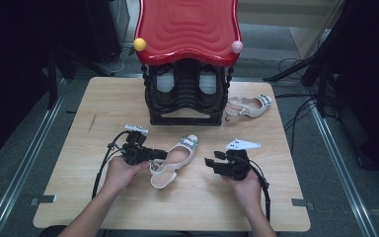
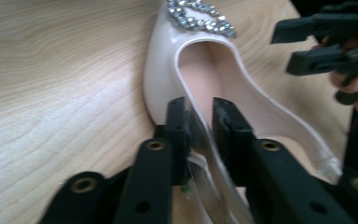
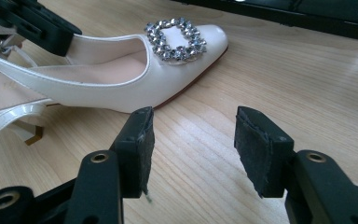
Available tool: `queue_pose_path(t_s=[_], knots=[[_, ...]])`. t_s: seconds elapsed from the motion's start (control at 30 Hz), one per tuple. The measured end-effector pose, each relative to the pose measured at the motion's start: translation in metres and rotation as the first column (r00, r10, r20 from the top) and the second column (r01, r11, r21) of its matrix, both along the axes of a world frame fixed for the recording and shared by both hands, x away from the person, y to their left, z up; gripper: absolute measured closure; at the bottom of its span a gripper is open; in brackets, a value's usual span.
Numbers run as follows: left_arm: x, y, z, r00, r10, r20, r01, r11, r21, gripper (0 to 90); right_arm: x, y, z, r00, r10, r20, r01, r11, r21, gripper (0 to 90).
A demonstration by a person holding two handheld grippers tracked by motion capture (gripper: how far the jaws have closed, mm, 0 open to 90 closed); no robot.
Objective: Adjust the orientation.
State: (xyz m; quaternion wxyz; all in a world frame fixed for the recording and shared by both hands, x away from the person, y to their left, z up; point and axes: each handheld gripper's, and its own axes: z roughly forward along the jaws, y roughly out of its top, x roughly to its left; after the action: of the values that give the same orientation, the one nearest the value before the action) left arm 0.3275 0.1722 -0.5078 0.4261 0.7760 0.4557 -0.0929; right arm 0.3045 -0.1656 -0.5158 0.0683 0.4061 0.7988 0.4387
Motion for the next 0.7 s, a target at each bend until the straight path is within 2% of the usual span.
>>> queue_pose_path(t_s=[0.07,0.13,0.2,0.27,0.33,0.43,0.5,0.57,0.63,0.7], knots=[[-0.003,0.003,0.005,0.9998,-0.002,0.020,0.001,0.9998,0.019,71.7,0.000,0.002,0.000,1.0000,0.006,0.002,-0.006,1.000,-0.001,48.7],[-0.005,0.007,0.009,0.9996,-0.011,0.024,0.011,0.9997,0.021,63.8,0.000,0.004,0.001,0.9999,0.012,0.005,-0.012,1.000,0.001,48.9],[-0.008,0.014,0.014,0.9987,-0.013,0.050,0.011,0.9992,0.038,62.3,0.001,0.007,0.000,0.9998,0.020,0.006,-0.020,1.000,-0.002,48.9],[-0.011,0.022,0.020,0.9978,-0.007,0.066,0.005,0.9993,0.036,60.1,0.002,0.010,0.000,0.9996,0.029,0.003,-0.029,1.000,-0.007,49.2],[-0.013,0.030,0.024,0.9964,0.007,0.084,-0.009,0.9998,0.019,60.2,0.003,0.013,0.000,0.9992,0.038,0.005,-0.038,0.999,-0.006,49.4],[-0.018,0.040,0.027,0.9949,0.018,0.099,-0.020,0.9996,0.022,63.1,0.005,0.017,-0.001,0.9988,0.049,-0.003,-0.049,0.999,-0.003,51.1],[-0.022,0.042,0.027,0.9938,0.013,0.110,-0.021,0.9971,0.073,70.2,0.006,0.020,-0.001,0.9983,0.058,-0.007,-0.058,0.998,0.001,53.6],[-0.026,0.043,0.023,0.9924,0.016,0.122,-0.031,0.9920,0.122,72.8,0.006,0.024,-0.002,0.9972,0.068,-0.031,-0.067,0.997,0.024,62.1],[-0.029,0.043,0.017,0.9937,0.015,0.111,-0.029,0.9915,0.127,75.7,0.005,0.030,-0.002,0.9954,0.086,-0.043,-0.085,0.996,0.030,70.5],[-0.032,0.041,0.011,0.9953,0.002,0.097,-0.014,0.9911,0.132,79.7,0.004,0.035,-0.003,0.9937,0.101,-0.049,-0.100,0.995,0.014,79.4]])
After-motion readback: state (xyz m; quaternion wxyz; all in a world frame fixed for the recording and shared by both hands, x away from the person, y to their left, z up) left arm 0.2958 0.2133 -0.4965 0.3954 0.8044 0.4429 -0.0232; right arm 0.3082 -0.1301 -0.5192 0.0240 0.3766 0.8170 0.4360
